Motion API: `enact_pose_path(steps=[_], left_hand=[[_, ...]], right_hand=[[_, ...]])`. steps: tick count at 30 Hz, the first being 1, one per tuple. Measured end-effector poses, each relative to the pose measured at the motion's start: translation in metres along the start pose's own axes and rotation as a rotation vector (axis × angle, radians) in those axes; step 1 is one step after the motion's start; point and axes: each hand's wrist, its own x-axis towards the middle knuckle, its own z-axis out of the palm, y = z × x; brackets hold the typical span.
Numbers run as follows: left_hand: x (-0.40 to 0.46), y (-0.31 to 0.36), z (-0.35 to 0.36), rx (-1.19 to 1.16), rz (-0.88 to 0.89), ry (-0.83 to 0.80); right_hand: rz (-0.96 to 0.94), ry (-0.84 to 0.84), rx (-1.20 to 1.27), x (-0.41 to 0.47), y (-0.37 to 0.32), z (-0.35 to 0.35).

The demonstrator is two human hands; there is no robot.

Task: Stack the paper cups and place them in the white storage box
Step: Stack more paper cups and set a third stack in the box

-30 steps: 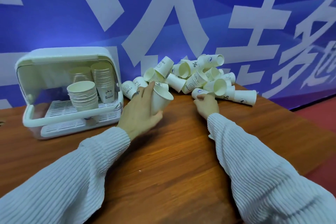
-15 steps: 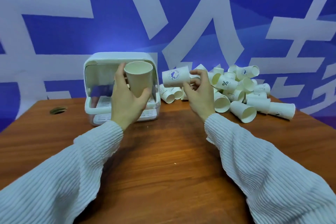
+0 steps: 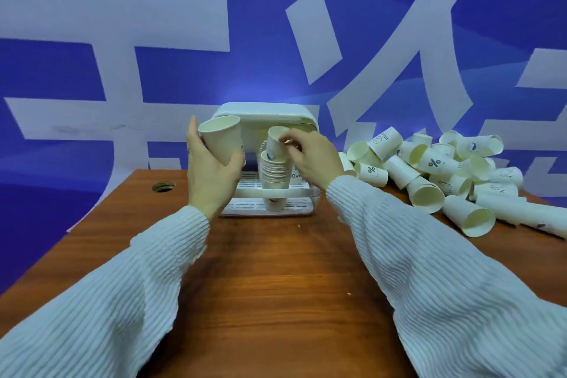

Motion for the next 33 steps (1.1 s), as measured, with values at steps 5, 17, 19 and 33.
enact_pose_path(steps=[5,17,19,33], left_hand=[[0.003,0.002,0.003,0.009,0.016,-0.033],[0.038,0.014,0.041,0.079,0.046,-0.231],[0.044,0.012,0.046,0.131,0.080,-0.273],[0.061,0.005,0.041,0.134,0.049,-0.366]], right_hand=[[-0.029,-0.253,-0.277,0.008,-0.004,0.013],[-0.047,-0.164,-0.138,-0.013,0.002,0.022],[-0.048,-0.182,-0.101,-0.014,0.002,0.021],[-0.012,-0.078,0.143,-0.012,-0.009,0.027]])
